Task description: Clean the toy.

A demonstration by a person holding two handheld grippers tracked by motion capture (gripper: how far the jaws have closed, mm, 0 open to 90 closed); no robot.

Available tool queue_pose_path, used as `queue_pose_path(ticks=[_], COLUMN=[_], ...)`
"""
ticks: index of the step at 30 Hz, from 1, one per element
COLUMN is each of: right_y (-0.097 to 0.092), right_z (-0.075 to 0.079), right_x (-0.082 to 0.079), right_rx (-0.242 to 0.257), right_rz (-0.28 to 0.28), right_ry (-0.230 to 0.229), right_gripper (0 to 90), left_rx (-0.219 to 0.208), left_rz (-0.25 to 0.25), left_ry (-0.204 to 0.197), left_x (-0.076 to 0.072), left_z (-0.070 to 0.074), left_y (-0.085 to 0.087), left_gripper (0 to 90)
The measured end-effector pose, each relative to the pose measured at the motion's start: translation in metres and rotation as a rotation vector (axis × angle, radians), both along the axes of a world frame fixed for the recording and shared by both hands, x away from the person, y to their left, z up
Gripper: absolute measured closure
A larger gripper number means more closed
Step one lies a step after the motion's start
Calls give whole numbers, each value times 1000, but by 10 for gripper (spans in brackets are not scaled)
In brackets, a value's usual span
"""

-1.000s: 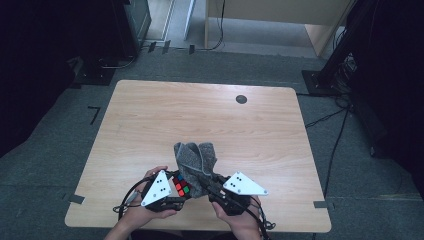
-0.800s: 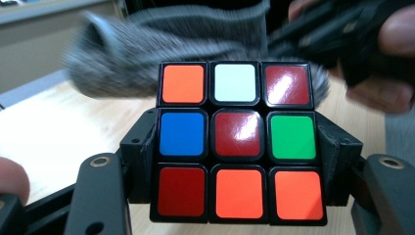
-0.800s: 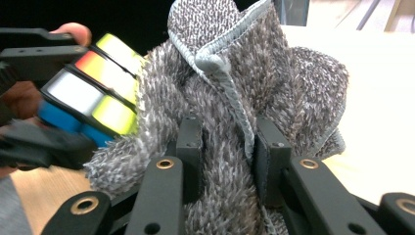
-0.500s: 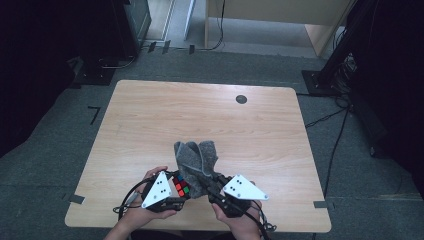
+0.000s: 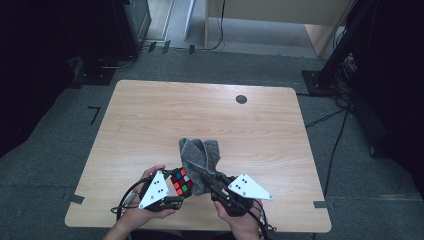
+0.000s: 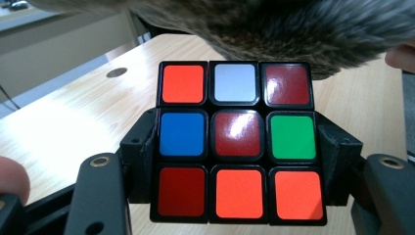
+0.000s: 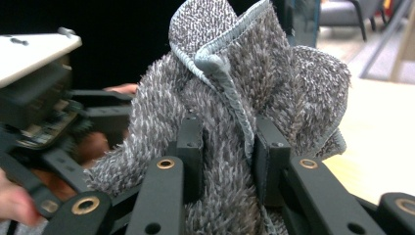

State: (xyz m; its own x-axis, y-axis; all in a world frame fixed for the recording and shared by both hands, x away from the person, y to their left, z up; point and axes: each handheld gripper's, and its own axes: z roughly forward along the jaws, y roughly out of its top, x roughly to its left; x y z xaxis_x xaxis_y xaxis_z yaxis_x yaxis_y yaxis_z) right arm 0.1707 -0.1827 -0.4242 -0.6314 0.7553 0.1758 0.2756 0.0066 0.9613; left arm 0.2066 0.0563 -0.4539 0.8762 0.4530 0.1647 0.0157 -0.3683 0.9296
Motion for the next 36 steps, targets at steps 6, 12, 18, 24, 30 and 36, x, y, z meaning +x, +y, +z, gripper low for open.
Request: queue_pose_path(ticks=[6, 12, 18, 24, 30, 36], right_y=[-5, -5, 3, -15, 2, -7], right_z=[-17, -3, -6, -16, -3, -20], right_x=[10, 4, 0, 13, 0, 12], right_rx=[-77, 6, -23, 15, 29, 16], right_rz=[-61, -38, -16, -100, 1, -42], right_ry=[41, 26, -6, 92, 24, 92], right_gripper=[703, 702, 703, 704, 702, 702], left_rx=[-44, 9, -15, -23, 30, -69], left_rz=[-2, 20, 14, 57, 46, 34], left_ry=[0, 6, -28, -51, -47, -23], left_x=[-1, 1, -3, 0, -3, -1], left_z=[7, 0, 5, 6, -3, 6], left_y=[6, 0, 2, 7, -4, 7], left_gripper=[342, 342, 343, 343, 342, 342])
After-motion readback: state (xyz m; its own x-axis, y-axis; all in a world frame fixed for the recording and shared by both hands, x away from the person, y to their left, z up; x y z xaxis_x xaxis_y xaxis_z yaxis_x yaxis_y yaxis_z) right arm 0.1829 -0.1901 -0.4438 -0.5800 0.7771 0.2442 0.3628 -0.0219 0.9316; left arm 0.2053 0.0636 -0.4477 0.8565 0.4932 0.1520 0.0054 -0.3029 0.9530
